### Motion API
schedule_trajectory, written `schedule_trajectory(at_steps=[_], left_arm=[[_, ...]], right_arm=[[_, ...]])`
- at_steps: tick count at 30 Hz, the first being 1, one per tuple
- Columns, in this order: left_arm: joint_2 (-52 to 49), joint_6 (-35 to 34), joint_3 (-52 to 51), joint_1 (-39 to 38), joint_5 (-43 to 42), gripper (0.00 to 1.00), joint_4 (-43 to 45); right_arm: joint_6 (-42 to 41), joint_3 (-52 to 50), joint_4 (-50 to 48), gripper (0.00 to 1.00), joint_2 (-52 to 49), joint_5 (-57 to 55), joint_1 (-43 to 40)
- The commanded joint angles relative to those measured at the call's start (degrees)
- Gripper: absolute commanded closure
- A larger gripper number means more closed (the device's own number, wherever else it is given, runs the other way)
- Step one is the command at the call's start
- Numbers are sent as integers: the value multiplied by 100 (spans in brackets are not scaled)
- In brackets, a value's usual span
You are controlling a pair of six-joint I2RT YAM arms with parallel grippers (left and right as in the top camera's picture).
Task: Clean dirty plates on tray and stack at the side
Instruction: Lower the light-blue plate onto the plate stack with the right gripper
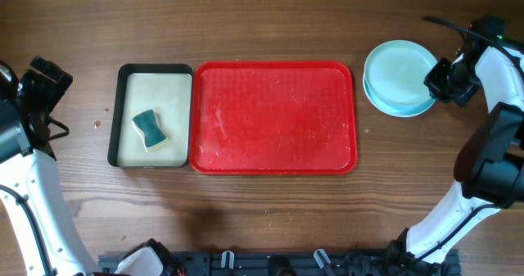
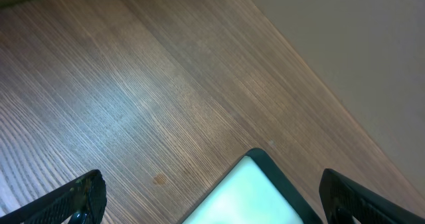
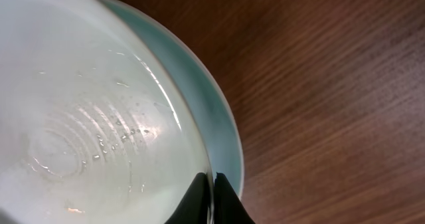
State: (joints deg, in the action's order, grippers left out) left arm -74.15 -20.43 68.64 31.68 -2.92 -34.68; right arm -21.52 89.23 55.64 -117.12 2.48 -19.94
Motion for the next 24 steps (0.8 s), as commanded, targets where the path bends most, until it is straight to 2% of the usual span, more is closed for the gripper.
schedule_trajectory(at_steps=[1, 2, 3, 4, 9, 10, 11, 13, 15, 16, 21, 24], left_arm=[[-15, 11, 11, 31, -26, 0, 11], [-15, 11, 9, 31, -26, 0, 11], [-15, 11, 9, 31, -26, 0, 13], [-15, 11, 11, 31, -26, 0, 11], [-15, 11, 9, 31, -26, 0, 11], [-15, 11, 9, 31, -26, 0, 11], [-15, 11, 11, 31, -26, 0, 13], [-15, 11, 11, 31, -26, 0, 13], [-15, 11, 9, 31, -26, 0, 13], [-15, 11, 9, 31, -26, 0, 13], [-15, 11, 9, 31, -26, 0, 11], [-15, 11, 9, 31, -26, 0, 11]], right_arm=[[76, -48, 66, 69, -2, -164, -7], [74, -48, 63, 55, -2, -162, 0], [76, -48, 63, 46, -2, -116, 11], [79, -48, 59, 42, -2, -24, 22], [400, -48, 7, 42, -2, 822, 181], [509, -48, -33, 45, -2, 1016, 238], [654, -48, -76, 55, -2, 1213, 310], [796, -48, -133, 68, -2, 1425, 448], [800, -48, -166, 89, -2, 1390, 636], [800, -48, -173, 96, -2, 1355, 726], [706, -254, -264, 96, -4, 616, 1327], [590, -588, -638, 96, -4, 490, 1576]])
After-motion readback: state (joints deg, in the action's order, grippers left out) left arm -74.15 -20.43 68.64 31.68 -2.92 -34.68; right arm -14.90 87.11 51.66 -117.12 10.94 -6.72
